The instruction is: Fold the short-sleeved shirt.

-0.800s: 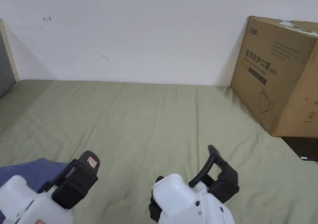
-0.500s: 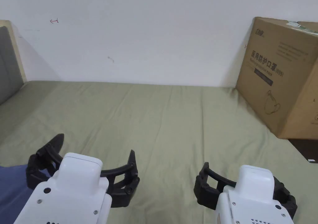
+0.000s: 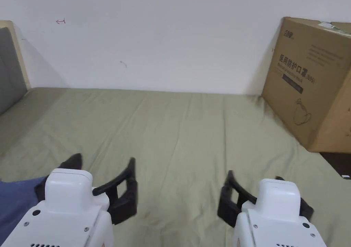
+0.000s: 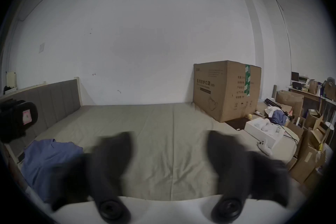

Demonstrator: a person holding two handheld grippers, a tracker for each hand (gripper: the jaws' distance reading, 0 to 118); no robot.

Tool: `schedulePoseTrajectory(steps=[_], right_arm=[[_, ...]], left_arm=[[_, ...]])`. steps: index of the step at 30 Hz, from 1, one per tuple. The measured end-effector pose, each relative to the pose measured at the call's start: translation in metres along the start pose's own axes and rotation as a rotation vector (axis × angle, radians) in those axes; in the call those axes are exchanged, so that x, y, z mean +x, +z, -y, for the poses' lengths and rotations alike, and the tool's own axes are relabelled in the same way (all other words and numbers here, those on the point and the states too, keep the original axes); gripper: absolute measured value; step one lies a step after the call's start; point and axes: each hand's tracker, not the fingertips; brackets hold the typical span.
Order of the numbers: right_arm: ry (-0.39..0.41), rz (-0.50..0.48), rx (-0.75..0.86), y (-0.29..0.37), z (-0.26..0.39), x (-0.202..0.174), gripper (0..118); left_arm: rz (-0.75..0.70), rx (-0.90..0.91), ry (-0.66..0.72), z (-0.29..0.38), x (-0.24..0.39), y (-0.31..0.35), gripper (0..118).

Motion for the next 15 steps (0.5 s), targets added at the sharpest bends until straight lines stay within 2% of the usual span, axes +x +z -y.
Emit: schedulePoseTrajectory(steps=[1, 2, 3, 6, 8, 12, 15], right_arm=[[0.044, 0.042, 0.005, -0.001, 0.0, -0.002, 11], [0.083, 0.076, 0.028, -0.002, 0.002, -0.005, 5], [0.109, 0.088, 0.059, -0.001, 0.003, -0.005, 4], [0.094, 0.023, 0.035, -0.001, -0.001, -0.002, 0], [0.071, 0.006, 0.025, -0.003, 0.0, -0.003, 0], [0.081, -0.033, 0.005, -0.005, 0.002, -0.009, 0], [0.093, -0.1, -0.005, -0.008, 0.001, -0.019, 0]], left_arm=[[-0.038, 0.006, -0.005, 0.001, 0.002, 0.0, 8], [-0.06, -0.002, -0.006, 0.002, 0.002, -0.003, 1], [-0.061, -0.008, 0.002, 0.002, 0.0, -0.003, 0], [0.026, -0.084, 0.073, -0.001, -0.006, -0.007, 0], [0.004, -0.093, 0.062, -0.002, -0.002, -0.007, 0], [-0.038, -0.086, 0.028, -0.002, -0.004, -0.006, 0], [-0.069, -0.083, 0.022, -0.008, -0.019, -0.003, 0]])
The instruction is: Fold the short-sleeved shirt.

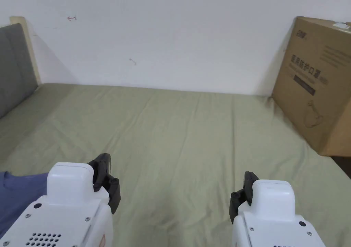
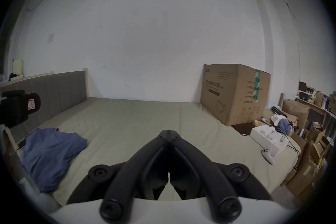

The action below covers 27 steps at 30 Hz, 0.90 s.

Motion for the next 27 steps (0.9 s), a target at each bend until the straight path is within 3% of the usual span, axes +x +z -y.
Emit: schedulePoseTrajectory(steps=[4, 9, 13, 17, 20, 24, 25, 26, 27], right_arm=[[-0.002, -0.125, -0.003, -0.009, -0.006, -0.027, 0], [0.007, -0.318, -0.012, -0.019, -0.01, -0.079, 0], [0.015, -0.426, -0.046, -0.018, -0.011, -0.115, 0], [0.042, -0.456, -0.065, -0.018, -0.01, -0.127, 0], [0.034, -0.467, -0.108, -0.026, -0.003, -0.124, 0], [0.03, -0.453, -0.187, -0.04, 0.01, -0.117, 0], [0.029, -0.449, -0.209, -0.043, 0.013, -0.116, 0], [0.027, -0.446, -0.223, -0.044, 0.015, -0.116, 0], [0.024, -0.441, -0.24, -0.047, 0.018, -0.114, 0]], left_arm=[[-0.144, -0.006, 0.024, -0.006, -0.037, 0.014, 0], [-0.36, -0.022, -0.073, -0.009, -0.079, 0.048, 0], [-0.443, -0.041, -0.025, -0.006, -0.105, 0.062, 0], [-0.498, -0.132, -0.011, 0.004, -0.121, 0.053, 0], [-0.475, -0.173, 0.073, 0.021, -0.136, 0.034, 0], [-0.427, -0.36, 0.141, 0.056, -0.163, -0.014, 0], [-0.407, -0.429, 0.141, 0.068, -0.173, -0.027, 6], [-0.386, -0.493, 0.139, 0.078, -0.179, -0.038, 29], [-0.359, -0.541, 0.127, 0.09, -0.185, -0.046, 76]])
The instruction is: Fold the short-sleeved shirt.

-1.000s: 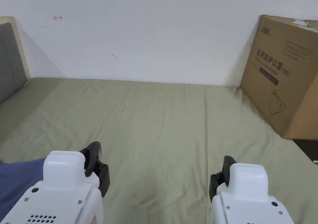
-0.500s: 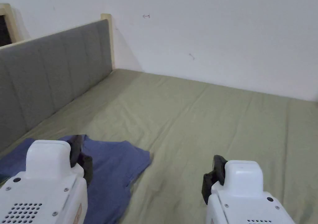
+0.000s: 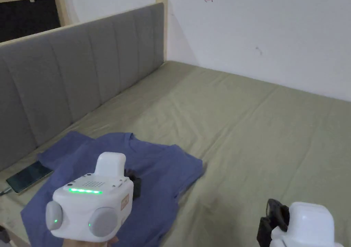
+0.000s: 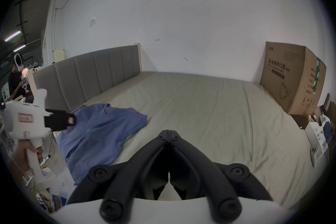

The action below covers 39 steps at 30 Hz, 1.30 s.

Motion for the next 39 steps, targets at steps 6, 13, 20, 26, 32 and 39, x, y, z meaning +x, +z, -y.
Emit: schedulePoseTrajectory(steps=[6, 13, 20, 26, 32, 39], right_arm=[[-0.036, 0.02, -0.083, -0.018, 0.013, 0.017, 0], [-0.07, 0.006, -0.164, -0.045, 0.029, 0.032, 0], [-0.038, -0.028, -0.227, -0.059, 0.042, 0.03, 0], [-0.046, -0.048, -0.258, -0.062, 0.048, 0.029, 0], [-0.035, -0.042, -0.274, -0.056, 0.051, 0.035, 0], [-0.13, -0.013, -0.233, -0.037, 0.042, 0.066, 0]], left_arm=[[0.001, -0.105, -0.02, 0.01, -0.009, -0.063, 116], [-0.158, -0.265, -0.121, 0.011, -0.024, -0.127, 116], [-0.161, -0.345, 0.113, 0.029, -0.039, -0.142, 90], [-0.191, -0.304, 0.242, 0.025, -0.042, -0.132, 0], [-0.104, -0.319, 0.336, 0.008, -0.048, -0.118, 0], [0.096, -0.246, 0.437, -0.023, -0.022, -0.074, 0]])
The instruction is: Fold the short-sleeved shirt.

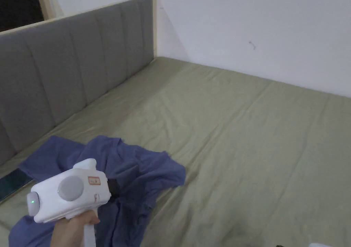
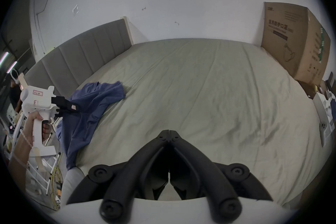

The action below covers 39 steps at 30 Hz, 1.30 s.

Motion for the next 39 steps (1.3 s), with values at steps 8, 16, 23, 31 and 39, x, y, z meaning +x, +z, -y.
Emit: schedulePoseTrajectory(steps=[8, 16, 23, 31, 39], right_arm=[[-0.107, 0.111, 0.095, 0.049, -0.007, 0.052, 0], [-0.231, 0.295, 0.205, 0.114, -0.003, 0.121, 0], [-0.356, 0.419, 0.21, 0.147, 0.025, 0.178, 0], [-0.443, 0.404, 0.143, 0.134, 0.05, 0.187, 0], [-0.424, 0.345, 0.119, 0.116, 0.041, 0.172, 0]], left_arm=[[0.314, 0.007, -0.205, 0.007, 0.154, 0.029, 0], [0.805, -0.191, -0.475, 0.096, 0.323, 0.064, 0], [0.666, -0.423, -0.612, 0.202, 0.336, 0.013, 0], [0.471, -0.583, -0.753, 0.28, 0.282, -0.074, 14], [0.562, -0.497, -0.691, 0.24, 0.293, -0.027, 110]])
